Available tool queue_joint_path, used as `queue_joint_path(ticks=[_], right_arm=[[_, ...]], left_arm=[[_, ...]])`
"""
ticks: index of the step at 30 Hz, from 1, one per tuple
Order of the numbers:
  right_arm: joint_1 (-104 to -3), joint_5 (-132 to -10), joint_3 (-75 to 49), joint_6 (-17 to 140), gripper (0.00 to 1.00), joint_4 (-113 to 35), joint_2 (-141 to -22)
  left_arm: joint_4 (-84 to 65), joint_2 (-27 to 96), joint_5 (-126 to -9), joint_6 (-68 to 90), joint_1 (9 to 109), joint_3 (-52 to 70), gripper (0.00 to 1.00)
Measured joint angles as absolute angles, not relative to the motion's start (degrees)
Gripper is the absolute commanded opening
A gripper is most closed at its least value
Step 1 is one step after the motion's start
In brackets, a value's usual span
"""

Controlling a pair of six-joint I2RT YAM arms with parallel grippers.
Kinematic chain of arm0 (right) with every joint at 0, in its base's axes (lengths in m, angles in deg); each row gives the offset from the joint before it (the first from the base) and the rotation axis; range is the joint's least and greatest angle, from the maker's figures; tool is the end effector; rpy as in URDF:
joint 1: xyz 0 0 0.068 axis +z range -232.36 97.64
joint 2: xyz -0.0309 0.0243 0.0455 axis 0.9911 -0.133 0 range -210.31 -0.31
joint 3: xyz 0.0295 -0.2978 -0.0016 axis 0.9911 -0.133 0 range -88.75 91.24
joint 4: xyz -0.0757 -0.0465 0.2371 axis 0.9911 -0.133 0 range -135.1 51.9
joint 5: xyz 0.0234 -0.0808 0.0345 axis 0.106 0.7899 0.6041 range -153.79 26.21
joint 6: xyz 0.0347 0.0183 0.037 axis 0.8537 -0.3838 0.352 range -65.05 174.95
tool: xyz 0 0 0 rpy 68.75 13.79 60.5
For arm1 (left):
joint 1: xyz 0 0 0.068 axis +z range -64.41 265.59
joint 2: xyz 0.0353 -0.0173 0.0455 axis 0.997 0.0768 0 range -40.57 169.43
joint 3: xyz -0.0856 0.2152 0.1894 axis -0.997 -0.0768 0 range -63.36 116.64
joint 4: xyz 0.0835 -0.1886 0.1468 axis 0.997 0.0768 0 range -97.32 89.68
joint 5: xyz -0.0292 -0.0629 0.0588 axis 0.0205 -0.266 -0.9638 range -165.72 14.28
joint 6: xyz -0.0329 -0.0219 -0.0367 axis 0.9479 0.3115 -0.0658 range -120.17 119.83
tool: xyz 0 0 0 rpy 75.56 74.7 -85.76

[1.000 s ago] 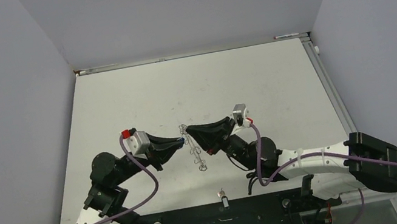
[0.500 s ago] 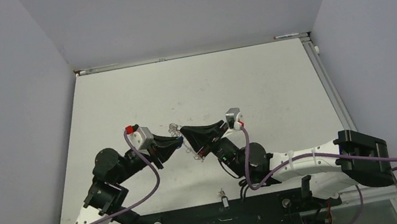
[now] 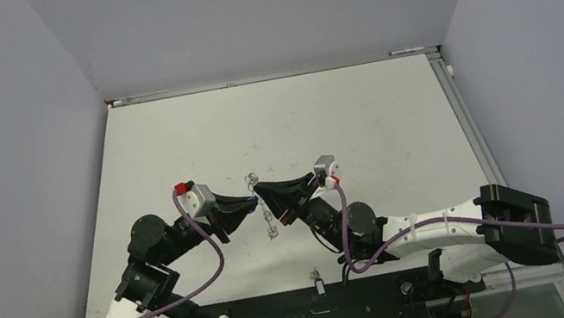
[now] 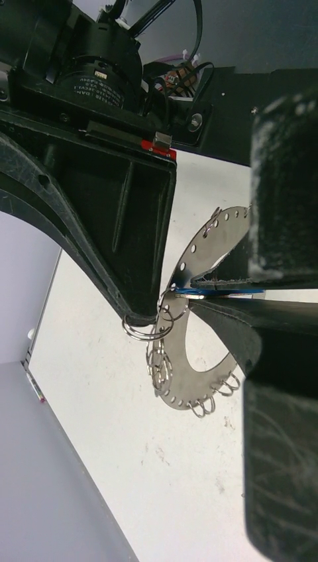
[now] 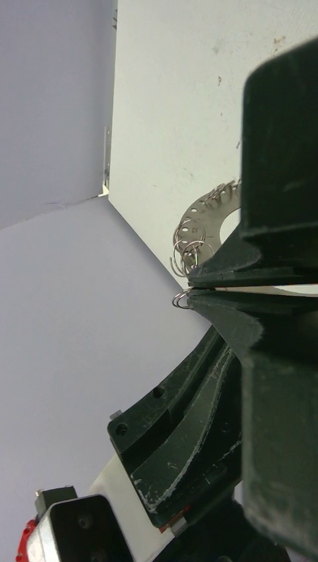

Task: Put the keys on the keyring

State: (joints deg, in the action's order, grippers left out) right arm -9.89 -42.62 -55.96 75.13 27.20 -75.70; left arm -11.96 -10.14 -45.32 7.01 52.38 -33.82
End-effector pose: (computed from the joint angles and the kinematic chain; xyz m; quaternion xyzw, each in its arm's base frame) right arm 0.0906 0.2439 0.3211 -0.1027 0.5563 0.5216 0.6387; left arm 0.0825 -0.0756 0.3242 0.3350 0.5996 -0.4114 0.5991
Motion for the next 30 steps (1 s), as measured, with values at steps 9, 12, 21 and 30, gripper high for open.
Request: queue_joint_path(ticks=[9, 12, 21, 30], right_arm=[[-9.9, -46.7, -56.0, 72.6, 0.05, 20.5, -73.0], [-9.9, -46.8, -56.0, 72.2, 0.05, 19.1, -71.7], [-9.9, -47.4, -56.0, 71.8, 0.05, 17.0, -69.1], [-9.9, -47.4, -57.9, 72.0, 0.05, 14.8, -68.8]], left_arm=[[-10.3, -11.1, -46.1, 6.6, 52.5, -33.7, 0.0], [-10.1, -11.5, -46.4, 6.6, 52.5, -33.6, 0.0], [-8.8, -11.4, -47.5, 5.9, 52.7, -33.4, 0.0], [-8.7, -11.5, -48.1, 5.1, 52.7, -33.4, 0.0]])
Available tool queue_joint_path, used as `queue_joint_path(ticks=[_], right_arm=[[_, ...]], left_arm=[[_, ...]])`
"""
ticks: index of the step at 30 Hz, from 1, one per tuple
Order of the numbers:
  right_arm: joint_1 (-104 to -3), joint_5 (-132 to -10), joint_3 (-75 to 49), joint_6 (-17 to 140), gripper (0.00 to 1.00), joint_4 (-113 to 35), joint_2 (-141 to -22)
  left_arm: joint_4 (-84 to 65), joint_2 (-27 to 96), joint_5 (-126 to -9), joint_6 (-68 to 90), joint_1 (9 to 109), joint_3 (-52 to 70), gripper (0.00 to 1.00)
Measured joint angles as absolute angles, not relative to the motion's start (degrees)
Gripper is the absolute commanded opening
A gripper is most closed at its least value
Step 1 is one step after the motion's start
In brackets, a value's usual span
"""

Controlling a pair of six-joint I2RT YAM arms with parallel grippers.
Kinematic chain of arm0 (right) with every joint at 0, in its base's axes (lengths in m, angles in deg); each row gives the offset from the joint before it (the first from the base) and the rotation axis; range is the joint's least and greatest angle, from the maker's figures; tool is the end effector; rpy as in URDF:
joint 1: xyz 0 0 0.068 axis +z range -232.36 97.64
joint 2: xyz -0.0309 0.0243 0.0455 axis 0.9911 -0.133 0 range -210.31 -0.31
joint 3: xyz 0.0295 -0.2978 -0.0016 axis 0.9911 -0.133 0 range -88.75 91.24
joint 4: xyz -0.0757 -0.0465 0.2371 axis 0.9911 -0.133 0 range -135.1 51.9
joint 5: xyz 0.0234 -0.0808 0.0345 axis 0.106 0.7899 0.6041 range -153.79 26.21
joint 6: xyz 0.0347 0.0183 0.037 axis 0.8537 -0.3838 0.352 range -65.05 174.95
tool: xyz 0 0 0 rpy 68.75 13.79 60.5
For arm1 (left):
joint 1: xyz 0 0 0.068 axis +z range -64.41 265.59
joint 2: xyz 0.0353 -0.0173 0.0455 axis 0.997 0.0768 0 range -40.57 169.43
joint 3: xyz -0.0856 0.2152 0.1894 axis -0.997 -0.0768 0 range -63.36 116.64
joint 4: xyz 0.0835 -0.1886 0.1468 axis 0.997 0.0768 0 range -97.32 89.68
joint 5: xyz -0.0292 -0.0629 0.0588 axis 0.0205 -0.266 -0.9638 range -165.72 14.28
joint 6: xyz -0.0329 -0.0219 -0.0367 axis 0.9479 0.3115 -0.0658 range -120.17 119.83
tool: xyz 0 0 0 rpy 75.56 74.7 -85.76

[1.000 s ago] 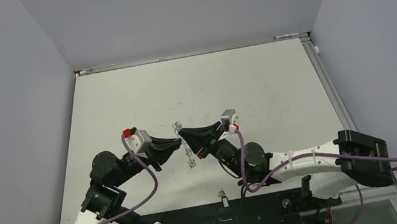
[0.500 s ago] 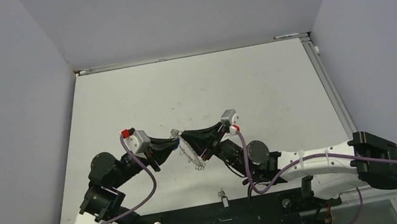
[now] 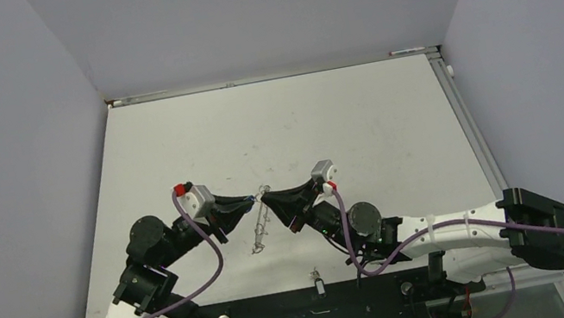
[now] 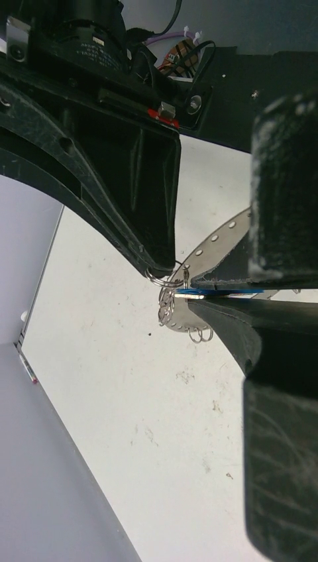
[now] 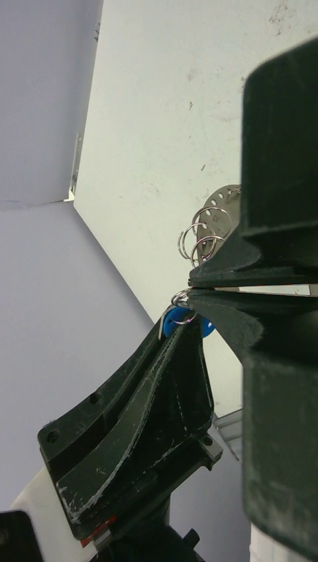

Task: Put the keys on the keyring

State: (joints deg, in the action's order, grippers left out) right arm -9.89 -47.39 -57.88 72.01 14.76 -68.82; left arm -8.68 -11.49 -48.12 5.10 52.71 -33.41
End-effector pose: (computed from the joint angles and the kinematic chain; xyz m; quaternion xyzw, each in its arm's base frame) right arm 0.0824 0.2270 0.3162 -0.1791 0.5848 0.4923 0.6193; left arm 0.0802 -0.0716 0.3228 0.3276 0.6127 -0.3851 0.6074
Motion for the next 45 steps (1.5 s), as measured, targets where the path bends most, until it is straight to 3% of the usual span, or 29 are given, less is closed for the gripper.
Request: queue_joint_path(ticks=[17, 18, 23, 26, 45], right_arm=[[-9.9, -46.7, -58.6, 72.1, 0.07, 10.9, -67.9], [-9.9, -46.6, -58.6, 72.1, 0.1, 10.8, -67.8], [-9.9, -44.9, -58.6, 72.5, 0.51, 8.1, -66.8], [-9.9, -42.3, -58.6, 72.3, 0.59, 4.9, -64.6], [-10.4, -22.9, -65.6, 75.0, 0.61, -9.4, -39.7]], left_arm=[[-7.9, -11.4, -47.6, 5.0, 52.7, -33.4, 0.0], [-7.9, -11.3, -47.6, 4.9, 52.7, -33.4, 0.0], [-7.3, -10.7, -47.5, 4.1, 52.7, -33.1, 0.0], [-5.6, -8.9, -48.1, 3.2, 52.7, -31.3, 0.0], [7.4, 21.7, -68.7, -0.4, 52.7, -7.9, 0.0]])
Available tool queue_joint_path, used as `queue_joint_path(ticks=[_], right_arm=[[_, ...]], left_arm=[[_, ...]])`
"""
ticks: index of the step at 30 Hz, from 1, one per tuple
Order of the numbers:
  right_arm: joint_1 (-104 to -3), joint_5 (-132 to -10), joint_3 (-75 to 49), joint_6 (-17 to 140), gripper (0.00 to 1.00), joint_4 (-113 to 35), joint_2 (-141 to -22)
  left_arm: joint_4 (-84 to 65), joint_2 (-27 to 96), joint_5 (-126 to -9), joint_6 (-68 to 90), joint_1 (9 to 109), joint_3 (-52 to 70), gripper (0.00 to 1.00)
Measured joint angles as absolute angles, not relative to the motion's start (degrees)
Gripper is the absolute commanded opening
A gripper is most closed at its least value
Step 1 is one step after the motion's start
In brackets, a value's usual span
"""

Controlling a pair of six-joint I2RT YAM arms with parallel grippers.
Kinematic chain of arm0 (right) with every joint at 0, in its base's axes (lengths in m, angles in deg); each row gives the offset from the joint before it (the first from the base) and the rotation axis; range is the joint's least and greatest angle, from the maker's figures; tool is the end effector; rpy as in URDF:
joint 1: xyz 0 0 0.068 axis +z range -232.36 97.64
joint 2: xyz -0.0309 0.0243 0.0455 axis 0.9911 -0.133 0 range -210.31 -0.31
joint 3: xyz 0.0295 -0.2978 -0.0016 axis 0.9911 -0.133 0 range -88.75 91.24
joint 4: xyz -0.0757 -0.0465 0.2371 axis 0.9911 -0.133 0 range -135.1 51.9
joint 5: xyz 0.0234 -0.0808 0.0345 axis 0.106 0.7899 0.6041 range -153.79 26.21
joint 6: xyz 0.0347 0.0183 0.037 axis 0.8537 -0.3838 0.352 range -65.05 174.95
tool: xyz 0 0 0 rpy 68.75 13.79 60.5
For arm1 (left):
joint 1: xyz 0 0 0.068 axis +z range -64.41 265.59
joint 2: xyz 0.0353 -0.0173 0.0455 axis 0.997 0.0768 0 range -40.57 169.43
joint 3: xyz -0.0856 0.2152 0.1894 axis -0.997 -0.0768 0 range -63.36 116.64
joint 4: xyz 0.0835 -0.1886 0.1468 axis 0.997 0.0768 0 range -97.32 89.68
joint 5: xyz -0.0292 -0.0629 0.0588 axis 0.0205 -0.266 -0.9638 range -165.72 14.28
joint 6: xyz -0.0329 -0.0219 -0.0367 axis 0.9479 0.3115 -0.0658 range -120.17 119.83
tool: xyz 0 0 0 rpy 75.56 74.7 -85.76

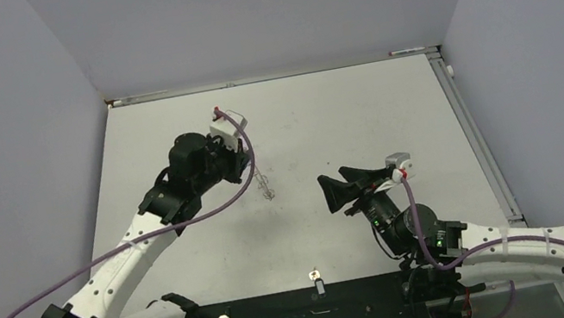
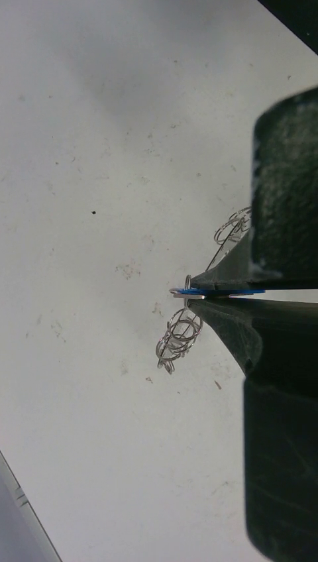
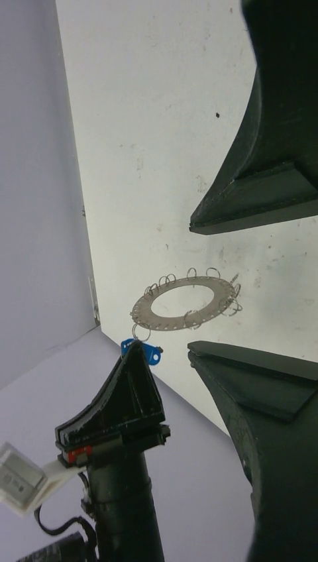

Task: Put the keys on the keyring

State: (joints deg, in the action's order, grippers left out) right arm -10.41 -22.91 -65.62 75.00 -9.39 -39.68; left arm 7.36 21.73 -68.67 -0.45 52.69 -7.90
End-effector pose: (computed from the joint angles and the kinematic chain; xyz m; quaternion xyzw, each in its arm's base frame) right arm 0.0647 0.1229 0.3116 -0.0119 0.6467 0.3737 0.6648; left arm 0.1890 -0.1276 0.3627 0.2687 0.7809 -0.2066 0.5247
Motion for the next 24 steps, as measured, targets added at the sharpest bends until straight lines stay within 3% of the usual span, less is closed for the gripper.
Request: queue_joint_path(ticks=[6, 13, 17, 19, 21, 24], right_arm=[[-10.6, -20.8, -66.1, 76.4, 0.61, -12.7, -36.0], [-11.0, -19.6, -65.7, 76.9, 0.6, -18.2, -33.5], [-11.1, -19.7, -64.5, 77.7, 0.59, -22.3, -31.5], [-11.1, -19.7, -64.3, 78.2, 0.59, -23.7, -30.4], [-11.1, -19.6, -64.3, 78.7, 0.59, -25.0, -28.9], [-11.1, -19.5, -64.3, 79.5, 0.6, -26.1, -27.7]], left_arm=[[6.4, 33.8, -70.8, -0.5, 52.7, -1.8, 0.0], [7.1, 52.5, -71.4, -1.3, 52.8, 18.1, 0.01], [6.9, 57.2, -71.4, -3.0, 52.8, 26.5, 0.03], [6.6, 56.8, -71.4, -4.0, 52.8, 26.9, 0.09], [5.2, 55.9, -71.5, -5.0, 52.8, 25.1, 0.25], [3.1, 52.7, -72.0, -6.7, 52.9, 16.9, 0.41]])
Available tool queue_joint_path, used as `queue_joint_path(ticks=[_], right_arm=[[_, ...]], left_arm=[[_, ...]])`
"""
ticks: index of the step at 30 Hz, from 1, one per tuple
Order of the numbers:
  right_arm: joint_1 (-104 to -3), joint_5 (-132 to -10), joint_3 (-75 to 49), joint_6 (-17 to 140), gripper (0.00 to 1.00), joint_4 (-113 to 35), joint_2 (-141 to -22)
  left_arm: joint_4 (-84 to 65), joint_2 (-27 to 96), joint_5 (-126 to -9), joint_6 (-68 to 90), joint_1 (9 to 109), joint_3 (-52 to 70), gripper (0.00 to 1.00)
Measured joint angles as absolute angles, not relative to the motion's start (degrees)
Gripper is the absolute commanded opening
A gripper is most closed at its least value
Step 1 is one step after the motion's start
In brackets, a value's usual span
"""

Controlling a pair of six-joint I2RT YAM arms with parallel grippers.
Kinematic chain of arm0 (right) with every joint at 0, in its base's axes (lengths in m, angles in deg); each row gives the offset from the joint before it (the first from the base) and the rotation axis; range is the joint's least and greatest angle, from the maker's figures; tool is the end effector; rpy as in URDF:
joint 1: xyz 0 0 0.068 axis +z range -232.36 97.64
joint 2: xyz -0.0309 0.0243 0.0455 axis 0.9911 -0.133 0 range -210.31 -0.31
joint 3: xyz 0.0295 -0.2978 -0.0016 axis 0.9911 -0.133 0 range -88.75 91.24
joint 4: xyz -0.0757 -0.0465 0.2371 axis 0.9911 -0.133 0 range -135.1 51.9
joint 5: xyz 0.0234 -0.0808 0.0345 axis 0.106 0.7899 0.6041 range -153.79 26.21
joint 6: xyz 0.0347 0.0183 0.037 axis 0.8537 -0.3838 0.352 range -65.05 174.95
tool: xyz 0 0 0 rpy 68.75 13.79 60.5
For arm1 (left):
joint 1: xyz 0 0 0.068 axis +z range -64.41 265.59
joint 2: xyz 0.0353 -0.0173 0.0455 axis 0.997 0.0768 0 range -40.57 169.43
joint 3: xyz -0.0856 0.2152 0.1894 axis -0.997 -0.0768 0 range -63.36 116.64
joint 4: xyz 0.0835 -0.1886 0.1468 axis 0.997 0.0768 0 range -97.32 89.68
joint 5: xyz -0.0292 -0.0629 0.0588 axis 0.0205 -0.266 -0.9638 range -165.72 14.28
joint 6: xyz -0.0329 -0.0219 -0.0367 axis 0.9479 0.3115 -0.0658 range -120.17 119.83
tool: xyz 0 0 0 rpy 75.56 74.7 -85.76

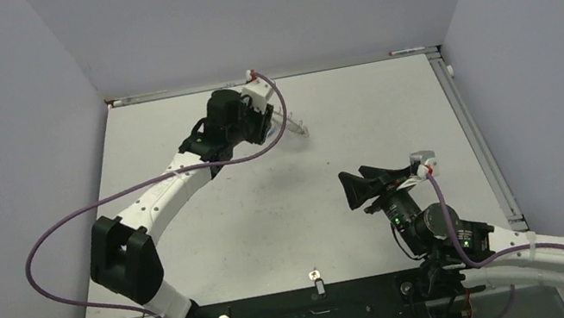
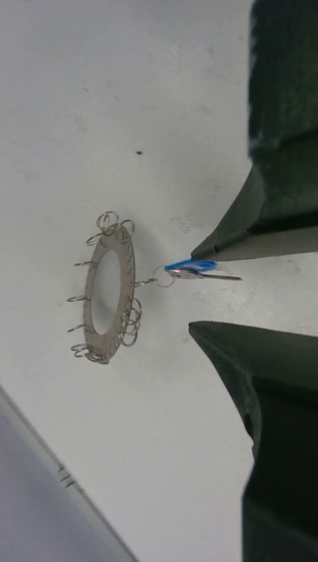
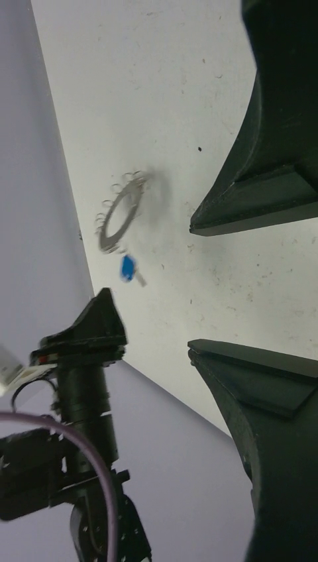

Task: Put the keys on the keyring

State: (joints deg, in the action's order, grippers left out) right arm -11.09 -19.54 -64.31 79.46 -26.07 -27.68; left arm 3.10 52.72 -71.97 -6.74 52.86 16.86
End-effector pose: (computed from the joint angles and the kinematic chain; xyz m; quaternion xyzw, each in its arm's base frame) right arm 0.0552 0.0853 0.3110 0.0246 0.6654 0.3591 0.6540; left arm 0.3190 -0.2079 0.3656 0.2979 0.7811 -0.1507 0.5277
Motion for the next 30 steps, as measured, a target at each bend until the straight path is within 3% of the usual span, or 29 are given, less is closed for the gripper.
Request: queue_joint_path(ticks=[6, 9, 10, 11, 20, 30], right_arm=[[-11.1, -19.5, -64.3, 80.3, 0.6, -27.7, -27.6], [-11.1, -19.7, -64.3, 80.8, 0.61, -28.1, -28.0], [-11.1, -19.7, -64.3, 80.8, 0.62, -28.3, -28.3], [-11.1, -19.8, -64.3, 81.0, 0.63, -28.4, -28.6], [-11.1, -19.5, -61.2, 77.8, 0.81, -29.6, -33.9], [-11.9, -14.5, -53.3, 69.1, 0.96, -28.3, -39.4]], left_arm=[[12.1, 56.2, -77.6, -8.6, 53.0, 7.7, 0.56], [18.7, 58.0, -81.1, -8.1, 53.0, 7.7, 0.73], [20.3, 57.7, -82.1, -7.9, 53.0, 7.7, 0.81], [21.5, 57.2, -83.1, -7.6, 53.0, 7.7, 0.96], [21.9, 37.4, -87.5, -1.7, 53.0, 4.6, 0.96], [2.4, -4.4, -88.7, 0.6, 50.9, -20.1, 0.96]])
